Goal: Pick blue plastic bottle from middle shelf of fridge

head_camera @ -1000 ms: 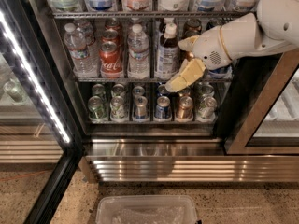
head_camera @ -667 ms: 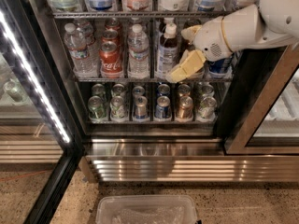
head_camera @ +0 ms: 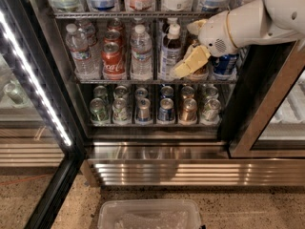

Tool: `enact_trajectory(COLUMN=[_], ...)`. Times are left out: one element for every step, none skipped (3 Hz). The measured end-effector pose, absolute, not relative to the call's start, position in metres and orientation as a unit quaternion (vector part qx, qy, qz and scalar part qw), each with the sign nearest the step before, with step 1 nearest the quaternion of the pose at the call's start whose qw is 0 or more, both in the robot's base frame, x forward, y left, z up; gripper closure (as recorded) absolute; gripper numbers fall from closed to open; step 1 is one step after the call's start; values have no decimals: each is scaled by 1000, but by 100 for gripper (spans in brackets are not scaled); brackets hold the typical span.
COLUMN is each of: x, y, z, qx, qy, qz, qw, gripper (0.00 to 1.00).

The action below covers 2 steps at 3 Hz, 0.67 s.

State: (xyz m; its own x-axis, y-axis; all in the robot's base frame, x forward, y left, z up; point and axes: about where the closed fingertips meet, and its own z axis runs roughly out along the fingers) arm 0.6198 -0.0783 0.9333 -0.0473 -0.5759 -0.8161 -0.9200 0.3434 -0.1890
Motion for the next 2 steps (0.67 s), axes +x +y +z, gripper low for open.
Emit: enact_trajectory(x=[621, 631], y=[-76, -61], z=[925, 907], qx=[-528, -523], qy=[699, 690], qz=[212, 229], qw=[434, 446], gripper=[0, 0])
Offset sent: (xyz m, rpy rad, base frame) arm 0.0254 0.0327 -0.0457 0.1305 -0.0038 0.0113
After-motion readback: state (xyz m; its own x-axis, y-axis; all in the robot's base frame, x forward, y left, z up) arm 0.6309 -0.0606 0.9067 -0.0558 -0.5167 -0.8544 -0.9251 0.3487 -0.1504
